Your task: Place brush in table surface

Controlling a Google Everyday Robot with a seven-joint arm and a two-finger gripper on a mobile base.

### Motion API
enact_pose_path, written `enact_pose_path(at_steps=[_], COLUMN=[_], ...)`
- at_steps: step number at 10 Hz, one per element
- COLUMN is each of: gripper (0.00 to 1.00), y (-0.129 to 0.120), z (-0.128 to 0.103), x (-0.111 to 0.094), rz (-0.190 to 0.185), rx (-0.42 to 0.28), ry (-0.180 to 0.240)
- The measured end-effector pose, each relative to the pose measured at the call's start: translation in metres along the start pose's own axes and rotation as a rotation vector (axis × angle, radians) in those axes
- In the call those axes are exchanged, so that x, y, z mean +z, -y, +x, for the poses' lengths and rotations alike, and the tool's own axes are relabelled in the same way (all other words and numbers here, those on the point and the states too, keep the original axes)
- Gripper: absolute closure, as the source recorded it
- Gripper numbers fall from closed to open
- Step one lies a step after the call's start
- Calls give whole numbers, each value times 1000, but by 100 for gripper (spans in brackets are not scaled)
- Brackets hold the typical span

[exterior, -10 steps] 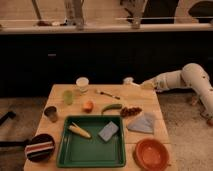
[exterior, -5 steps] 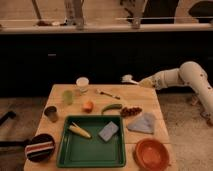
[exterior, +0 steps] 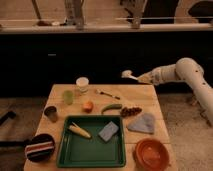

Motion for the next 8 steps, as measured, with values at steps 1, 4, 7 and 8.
enact_pose_path(at_steps=[1,4,7,8], gripper=[100,100,100,100], y=[4,18,33,40], z=[-1,3,26,41], x=[3,14,32,39], rz=[12,46,64,71], rx=[5,29,59,77], ry=[-5,-29,-78,-100])
